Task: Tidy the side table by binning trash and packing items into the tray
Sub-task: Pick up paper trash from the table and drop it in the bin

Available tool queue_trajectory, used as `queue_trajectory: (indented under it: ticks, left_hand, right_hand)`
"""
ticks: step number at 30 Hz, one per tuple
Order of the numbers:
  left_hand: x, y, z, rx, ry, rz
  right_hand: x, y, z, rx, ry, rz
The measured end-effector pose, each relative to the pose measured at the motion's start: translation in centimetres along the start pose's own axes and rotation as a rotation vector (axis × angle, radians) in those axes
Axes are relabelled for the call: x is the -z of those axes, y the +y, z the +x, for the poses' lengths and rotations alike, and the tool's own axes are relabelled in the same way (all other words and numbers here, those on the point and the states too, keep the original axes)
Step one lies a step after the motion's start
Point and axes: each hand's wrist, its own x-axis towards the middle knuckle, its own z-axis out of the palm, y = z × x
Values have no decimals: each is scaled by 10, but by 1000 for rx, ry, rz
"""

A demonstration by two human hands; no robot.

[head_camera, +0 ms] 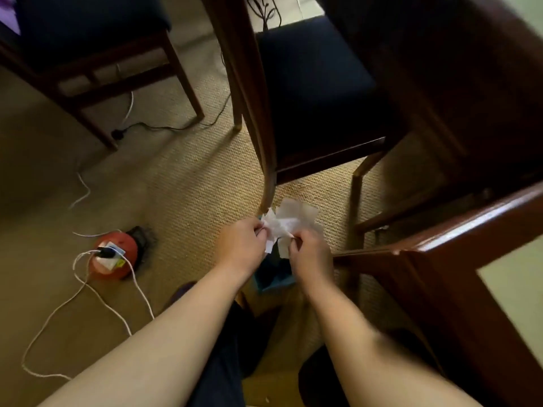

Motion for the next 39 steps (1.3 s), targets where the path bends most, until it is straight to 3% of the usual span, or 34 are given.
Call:
queue_trajectory:
  ticks: [5, 8, 9, 12, 15, 19, 22, 25, 31, 36, 39]
  left_hand:
    - [-80, -39, 36, 66, -56, 30]
    - [-106, -53, 50, 141, -283, 92]
    - [-108, -56, 52, 136, -348, 129]
    - [-95, -55, 42, 100, -346, 75]
    - [-55, -33, 13, 48, -271, 13]
    - [36, 37, -56, -57, -115, -155]
    - [109, 102, -119, -215, -39, -255]
    - [160, 167, -176, -396, -97, -254]
    - [166, 280, -234, -792, -250, -142]
    - [111, 363, -258, -934, -264, -125]
    - [77, 405, -276, -1002, -344, -115]
  right_hand:
    - [-72, 60, 37, -43, -240, -179]
    - [-87, 70, 42, -93, -426, -86]
    - [-88, 70, 41, -122, -420, -65]
    - [-67, 55, 25, -145, -436, -35]
    - [-23, 21, -2, -150, -343, 60]
    - [86, -53, -75, -11, -186, 186]
    - [184, -96, -138, 118, 26, 277]
    - [286, -106, -194, 167, 299, 316]
    - [424, -28, -261, 66, 752, 207]
    - [482, 78, -310, -176, 897, 125]
    - [496, 132, -321, -335, 819, 112]
